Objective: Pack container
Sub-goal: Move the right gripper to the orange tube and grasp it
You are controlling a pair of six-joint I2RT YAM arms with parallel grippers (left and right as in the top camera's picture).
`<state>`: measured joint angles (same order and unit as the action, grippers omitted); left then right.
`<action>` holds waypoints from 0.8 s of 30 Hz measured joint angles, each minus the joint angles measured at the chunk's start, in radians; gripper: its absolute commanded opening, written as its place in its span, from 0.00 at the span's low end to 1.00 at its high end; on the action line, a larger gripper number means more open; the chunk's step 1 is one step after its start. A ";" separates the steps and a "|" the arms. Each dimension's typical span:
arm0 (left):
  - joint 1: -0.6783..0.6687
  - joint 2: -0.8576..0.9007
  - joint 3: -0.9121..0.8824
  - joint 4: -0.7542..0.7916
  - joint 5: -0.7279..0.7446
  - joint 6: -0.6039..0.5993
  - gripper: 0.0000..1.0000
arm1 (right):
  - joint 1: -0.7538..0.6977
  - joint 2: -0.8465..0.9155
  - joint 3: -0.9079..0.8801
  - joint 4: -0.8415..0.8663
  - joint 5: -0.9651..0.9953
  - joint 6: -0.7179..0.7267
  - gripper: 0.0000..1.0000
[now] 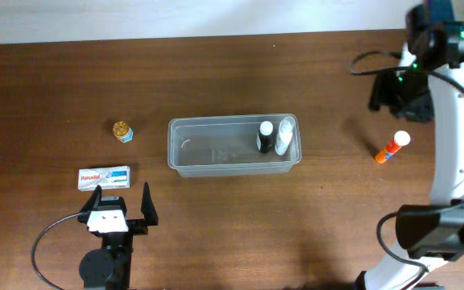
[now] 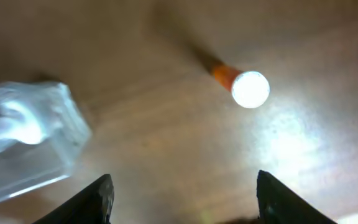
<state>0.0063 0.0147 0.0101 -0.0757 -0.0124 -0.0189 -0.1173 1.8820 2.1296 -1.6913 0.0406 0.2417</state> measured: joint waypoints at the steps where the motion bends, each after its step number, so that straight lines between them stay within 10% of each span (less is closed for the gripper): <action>1: 0.000 0.000 0.000 0.000 0.000 0.000 0.99 | -0.013 0.000 -0.026 0.003 -0.002 -0.013 0.67; 24: 0.000 0.000 0.000 0.000 0.000 0.000 0.99 | -0.204 0.000 -0.160 0.154 -0.114 -0.166 0.81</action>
<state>0.0063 0.0147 0.0101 -0.0757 -0.0124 -0.0189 -0.3214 1.8820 1.9697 -1.5375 -0.0738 0.0753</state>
